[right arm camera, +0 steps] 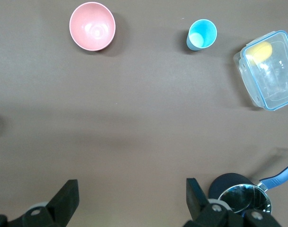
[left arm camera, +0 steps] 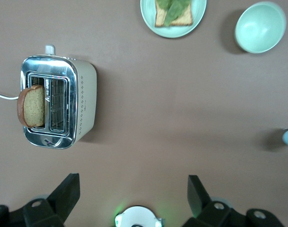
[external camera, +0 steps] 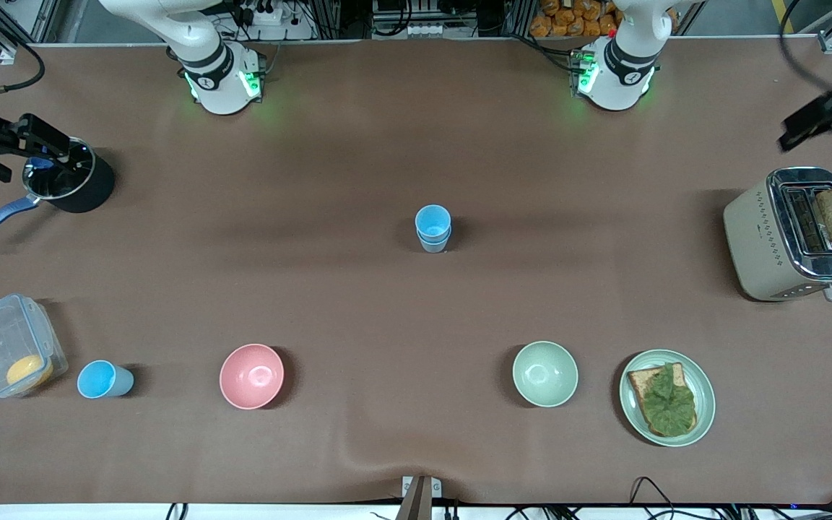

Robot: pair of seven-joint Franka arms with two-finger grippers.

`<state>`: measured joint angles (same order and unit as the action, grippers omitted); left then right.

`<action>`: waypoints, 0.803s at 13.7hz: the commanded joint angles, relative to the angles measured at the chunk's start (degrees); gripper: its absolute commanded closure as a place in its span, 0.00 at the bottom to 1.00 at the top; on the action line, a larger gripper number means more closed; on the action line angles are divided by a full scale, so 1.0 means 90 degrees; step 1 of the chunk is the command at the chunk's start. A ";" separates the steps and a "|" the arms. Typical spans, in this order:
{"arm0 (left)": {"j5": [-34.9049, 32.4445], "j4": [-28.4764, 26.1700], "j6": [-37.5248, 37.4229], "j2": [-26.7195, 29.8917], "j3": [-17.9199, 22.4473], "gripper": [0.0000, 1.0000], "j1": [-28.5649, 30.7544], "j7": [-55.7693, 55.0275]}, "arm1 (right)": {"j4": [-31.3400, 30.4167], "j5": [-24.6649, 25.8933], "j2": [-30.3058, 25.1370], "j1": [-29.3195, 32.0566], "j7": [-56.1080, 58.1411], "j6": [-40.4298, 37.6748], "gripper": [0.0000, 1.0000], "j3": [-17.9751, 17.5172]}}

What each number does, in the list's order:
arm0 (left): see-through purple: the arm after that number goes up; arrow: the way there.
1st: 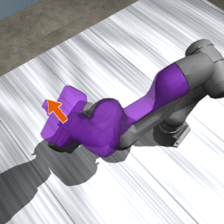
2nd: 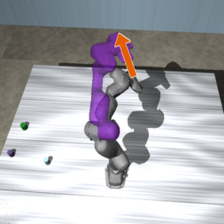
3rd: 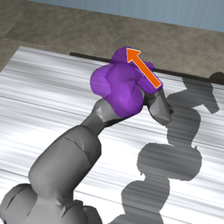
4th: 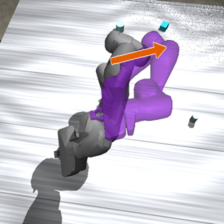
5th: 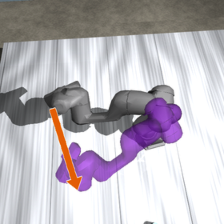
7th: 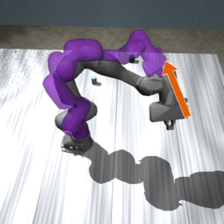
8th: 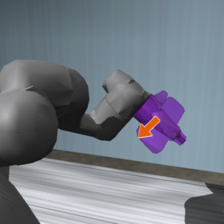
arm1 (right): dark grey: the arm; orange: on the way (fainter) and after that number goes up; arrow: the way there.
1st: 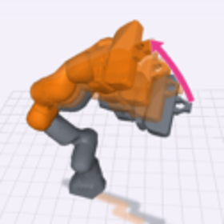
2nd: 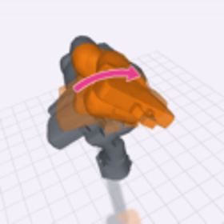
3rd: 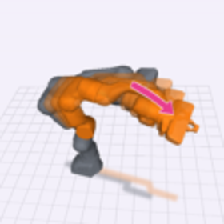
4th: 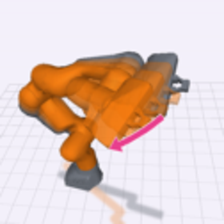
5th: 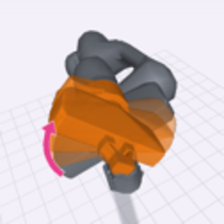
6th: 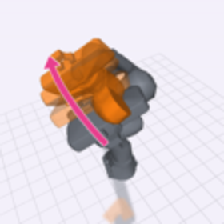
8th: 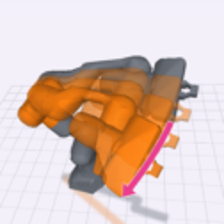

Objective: Stack blue cups with both arms

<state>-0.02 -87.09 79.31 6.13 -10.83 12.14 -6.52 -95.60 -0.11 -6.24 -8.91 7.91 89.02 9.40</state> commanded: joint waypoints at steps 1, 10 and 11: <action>0.0226 -0.0099 0.0464 -0.0328 -0.0144 0.00 -0.0069 0.0100 | -0.0179 0.0032 -0.0205 0.0278 0.0059 -0.0047 0.00 -0.0244; 0.0159 0.0173 0.0457 -0.0534 -0.0233 0.00 -0.0361 0.0735 | -0.0169 0.0052 -0.0215 0.0268 0.0039 -0.0174 0.00 -0.0244; 0.0148 0.0348 0.0310 -0.0544 0.0067 0.00 -0.0701 0.0735 | -0.0169 0.0052 -0.0215 0.0268 0.0030 -0.0174 0.00 -0.0244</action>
<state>1.15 -86.64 85.33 0.90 -13.17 9.56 -1.12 -95.63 -0.11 -6.41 -8.10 7.91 87.45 8.60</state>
